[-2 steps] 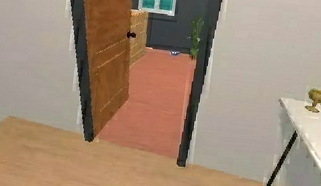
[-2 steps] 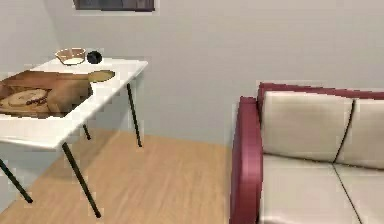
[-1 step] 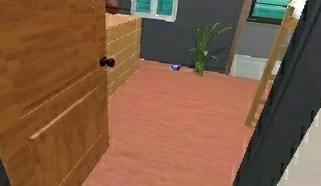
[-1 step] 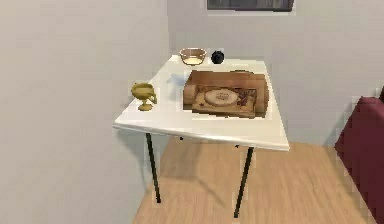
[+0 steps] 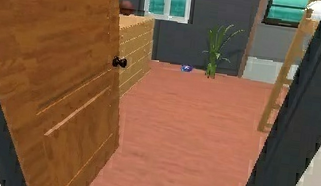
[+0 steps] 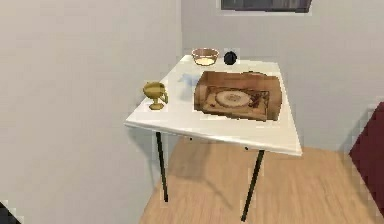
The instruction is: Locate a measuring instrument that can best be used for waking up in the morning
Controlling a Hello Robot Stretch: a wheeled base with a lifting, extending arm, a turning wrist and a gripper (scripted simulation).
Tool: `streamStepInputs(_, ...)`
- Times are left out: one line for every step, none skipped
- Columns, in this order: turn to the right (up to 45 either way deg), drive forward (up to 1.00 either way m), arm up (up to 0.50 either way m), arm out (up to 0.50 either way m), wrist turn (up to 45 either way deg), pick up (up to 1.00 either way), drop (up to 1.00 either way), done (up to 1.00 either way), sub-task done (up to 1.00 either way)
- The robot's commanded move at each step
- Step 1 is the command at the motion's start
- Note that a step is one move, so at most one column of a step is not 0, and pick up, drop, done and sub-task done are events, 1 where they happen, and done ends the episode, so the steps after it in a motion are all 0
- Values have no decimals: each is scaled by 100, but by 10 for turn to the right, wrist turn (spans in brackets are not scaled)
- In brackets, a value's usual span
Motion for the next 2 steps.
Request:
streamStepInputs(0,65,0,0,0,0,0,0,0)
streamStepInputs(240,0,0,0,0,0,0,0,0)
